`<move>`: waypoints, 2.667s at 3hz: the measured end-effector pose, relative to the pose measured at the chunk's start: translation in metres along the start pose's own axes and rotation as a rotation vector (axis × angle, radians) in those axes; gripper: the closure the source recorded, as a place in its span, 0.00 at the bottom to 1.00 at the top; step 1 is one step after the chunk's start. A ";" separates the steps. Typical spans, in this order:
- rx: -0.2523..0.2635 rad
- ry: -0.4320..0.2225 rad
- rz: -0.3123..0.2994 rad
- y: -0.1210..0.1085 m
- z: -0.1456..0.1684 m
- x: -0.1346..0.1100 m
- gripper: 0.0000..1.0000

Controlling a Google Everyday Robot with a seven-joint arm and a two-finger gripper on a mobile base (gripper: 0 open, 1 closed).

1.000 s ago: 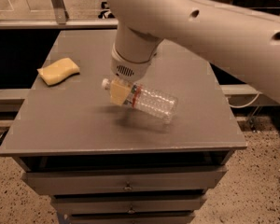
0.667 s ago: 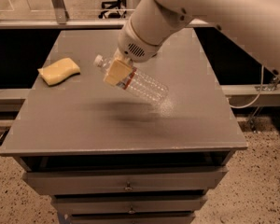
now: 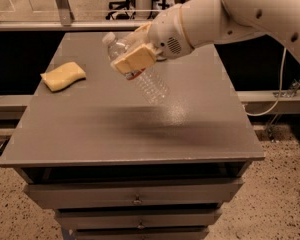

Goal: Place water bottle upright

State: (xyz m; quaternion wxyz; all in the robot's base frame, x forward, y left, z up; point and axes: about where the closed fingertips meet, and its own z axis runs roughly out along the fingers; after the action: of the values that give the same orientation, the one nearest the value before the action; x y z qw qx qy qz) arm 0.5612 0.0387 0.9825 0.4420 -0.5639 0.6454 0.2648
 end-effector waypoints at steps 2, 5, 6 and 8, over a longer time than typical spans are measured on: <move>-0.019 -0.430 0.020 0.014 -0.037 -0.007 1.00; -0.015 -0.585 0.100 0.028 -0.043 0.029 1.00; -0.031 -0.575 0.097 0.031 -0.042 0.029 0.85; -0.056 -0.560 0.074 0.043 -0.047 0.034 0.38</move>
Offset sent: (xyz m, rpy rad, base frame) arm -0.0333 -0.0473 0.0248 0.5978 -0.0985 0.0877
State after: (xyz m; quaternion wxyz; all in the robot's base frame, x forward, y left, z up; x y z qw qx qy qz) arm 0.5085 -0.0077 0.9681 0.5773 -0.4569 0.5108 0.4439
